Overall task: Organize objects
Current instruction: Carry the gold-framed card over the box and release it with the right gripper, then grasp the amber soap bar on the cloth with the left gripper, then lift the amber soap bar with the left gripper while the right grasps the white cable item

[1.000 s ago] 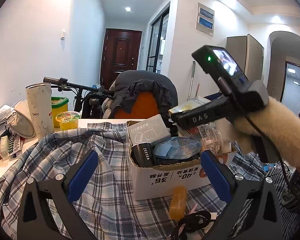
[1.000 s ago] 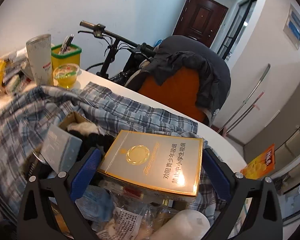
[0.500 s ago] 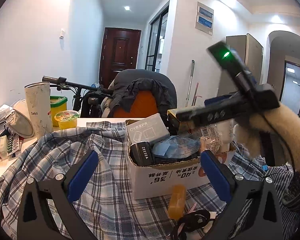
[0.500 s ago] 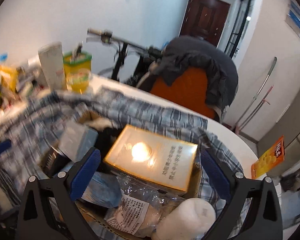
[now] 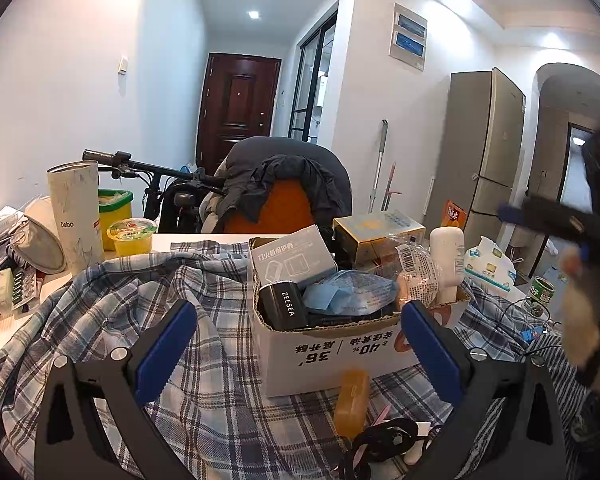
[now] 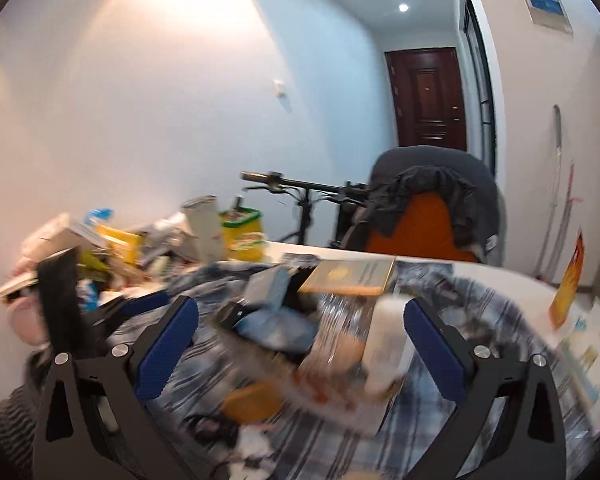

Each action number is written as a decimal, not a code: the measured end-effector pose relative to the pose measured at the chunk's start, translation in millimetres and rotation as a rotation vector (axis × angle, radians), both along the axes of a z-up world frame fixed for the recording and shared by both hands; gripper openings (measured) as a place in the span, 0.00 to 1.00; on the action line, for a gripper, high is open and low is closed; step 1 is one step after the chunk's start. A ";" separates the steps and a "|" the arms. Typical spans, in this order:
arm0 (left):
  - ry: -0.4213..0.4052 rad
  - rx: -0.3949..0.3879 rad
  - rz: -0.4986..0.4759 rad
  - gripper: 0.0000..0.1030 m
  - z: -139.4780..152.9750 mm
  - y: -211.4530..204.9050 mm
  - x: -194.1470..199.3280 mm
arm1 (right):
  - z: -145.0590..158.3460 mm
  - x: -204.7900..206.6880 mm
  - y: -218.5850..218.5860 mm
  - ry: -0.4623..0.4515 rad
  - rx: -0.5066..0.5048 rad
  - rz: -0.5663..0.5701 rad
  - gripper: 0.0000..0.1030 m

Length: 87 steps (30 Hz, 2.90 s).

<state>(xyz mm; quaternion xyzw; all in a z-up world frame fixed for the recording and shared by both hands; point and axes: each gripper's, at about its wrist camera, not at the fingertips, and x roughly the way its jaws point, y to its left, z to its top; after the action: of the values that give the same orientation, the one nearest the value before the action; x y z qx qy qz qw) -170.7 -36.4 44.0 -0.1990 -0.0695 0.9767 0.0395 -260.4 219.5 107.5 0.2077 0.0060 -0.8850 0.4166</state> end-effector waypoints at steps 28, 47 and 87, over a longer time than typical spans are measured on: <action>-0.232 0.027 -0.233 0.87 -23.4 21.9 -17.8 | -66.5 8.7 -5.6 -0.020 0.081 0.014 1.00; -0.511 0.022 -0.300 0.21 -68.1 42.1 -54.5 | -69.0 11.3 -12.0 -0.029 0.121 0.026 0.99; -0.015 0.180 -0.262 0.21 -0.8 -1.0 -3.8 | -121.2 21.9 -61.6 -0.100 0.383 0.391 0.12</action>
<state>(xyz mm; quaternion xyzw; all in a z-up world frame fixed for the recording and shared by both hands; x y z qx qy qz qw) -174.5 -37.4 43.3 -0.2091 -0.1304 0.9516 0.1839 -238.5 157.8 -13.7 0.3211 0.1923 -0.7593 0.5323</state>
